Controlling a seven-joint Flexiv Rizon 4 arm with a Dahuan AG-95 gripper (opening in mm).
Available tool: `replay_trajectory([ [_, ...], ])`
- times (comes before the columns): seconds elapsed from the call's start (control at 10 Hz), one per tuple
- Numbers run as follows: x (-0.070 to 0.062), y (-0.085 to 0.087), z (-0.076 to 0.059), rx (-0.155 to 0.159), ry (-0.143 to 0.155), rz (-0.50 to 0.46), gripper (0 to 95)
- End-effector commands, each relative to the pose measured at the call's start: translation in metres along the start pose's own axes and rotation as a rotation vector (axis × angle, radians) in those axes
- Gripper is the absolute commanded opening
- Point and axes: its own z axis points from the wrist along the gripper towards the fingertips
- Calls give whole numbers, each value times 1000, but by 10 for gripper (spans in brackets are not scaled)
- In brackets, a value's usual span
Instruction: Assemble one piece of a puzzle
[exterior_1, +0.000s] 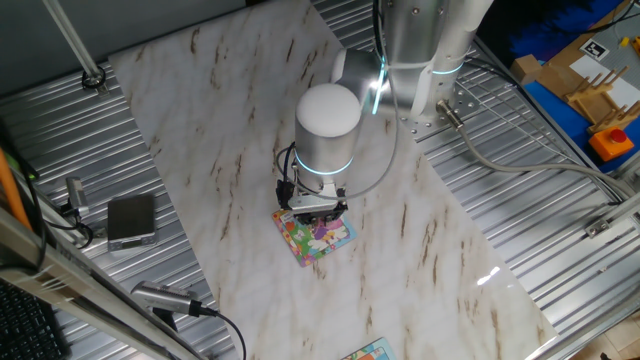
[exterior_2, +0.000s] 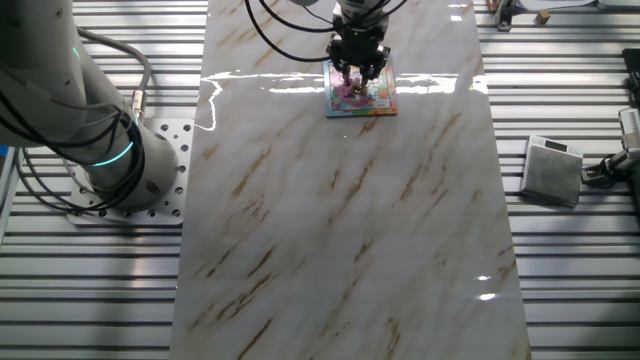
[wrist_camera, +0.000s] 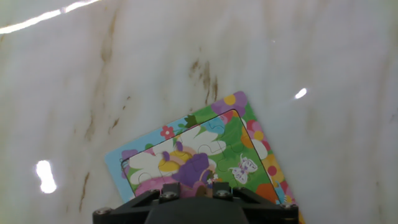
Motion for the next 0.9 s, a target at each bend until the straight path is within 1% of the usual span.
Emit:
replay_trajectory([
  [0.1,0,1,-1,-10,0,-15,0],
  [0.9,-2,-2,-3,-15,-5,-133,0],
])
